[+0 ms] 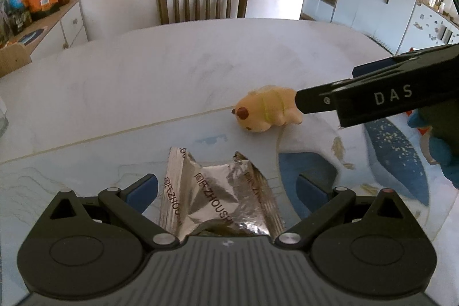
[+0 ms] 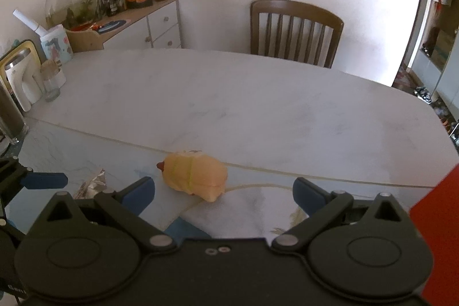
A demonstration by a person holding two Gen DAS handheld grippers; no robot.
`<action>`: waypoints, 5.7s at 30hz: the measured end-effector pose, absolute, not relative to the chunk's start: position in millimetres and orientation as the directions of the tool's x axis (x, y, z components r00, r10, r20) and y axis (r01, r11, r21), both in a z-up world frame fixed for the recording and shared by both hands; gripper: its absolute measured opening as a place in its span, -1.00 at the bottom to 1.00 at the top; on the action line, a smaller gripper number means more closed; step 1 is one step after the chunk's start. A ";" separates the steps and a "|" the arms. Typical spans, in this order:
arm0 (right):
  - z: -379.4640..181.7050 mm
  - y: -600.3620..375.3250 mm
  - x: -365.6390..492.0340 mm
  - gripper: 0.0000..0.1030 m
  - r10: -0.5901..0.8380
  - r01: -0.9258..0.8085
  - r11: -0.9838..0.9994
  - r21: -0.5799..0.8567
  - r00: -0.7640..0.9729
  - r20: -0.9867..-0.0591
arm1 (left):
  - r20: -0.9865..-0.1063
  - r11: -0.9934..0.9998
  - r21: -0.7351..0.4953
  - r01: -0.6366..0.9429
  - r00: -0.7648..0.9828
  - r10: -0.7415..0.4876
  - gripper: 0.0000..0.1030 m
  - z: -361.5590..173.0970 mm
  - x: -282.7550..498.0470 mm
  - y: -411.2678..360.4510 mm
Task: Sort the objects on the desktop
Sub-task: 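Close the left tool on the silver snack bag while the right tool grasps the yellow squishy toy, then carry the silver snack bag and yellow squishy toy with both tools toward the red box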
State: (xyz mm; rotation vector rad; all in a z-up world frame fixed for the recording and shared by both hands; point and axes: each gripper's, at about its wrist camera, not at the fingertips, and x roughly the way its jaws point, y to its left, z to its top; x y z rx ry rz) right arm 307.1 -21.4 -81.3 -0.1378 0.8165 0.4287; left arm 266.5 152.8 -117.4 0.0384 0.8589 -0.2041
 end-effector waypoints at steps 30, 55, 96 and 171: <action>-138.7 27.3 351.3 0.88 0.314 -0.461 0.886 0.054 0.509 -0.802 | -0.791 0.977 -0.037 0.208 0.592 -0.156 0.98 -159.4 279.6 151.1; -128.2 16.3 340.7 0.39 0.302 -0.473 0.880 0.028 0.515 -0.802 | -0.803 0.969 -0.061 0.239 0.565 -0.190 0.22 -143.4 279.6 146.1; -61.7 -107.1 239.1 0.37 0.270 -0.331 0.940 0.078 0.587 -0.763 | -0.749 0.947 -0.109 0.301 0.601 -0.277 0.09 -66.8 222.7 71.9; -41.0 -426.6 238.0 0.37 0.107 -0.099 0.994 0.054 0.688 -0.718 | -0.731 0.830 -0.098 0.549 0.527 -0.434 0.09 -43.3 302.2 -244.1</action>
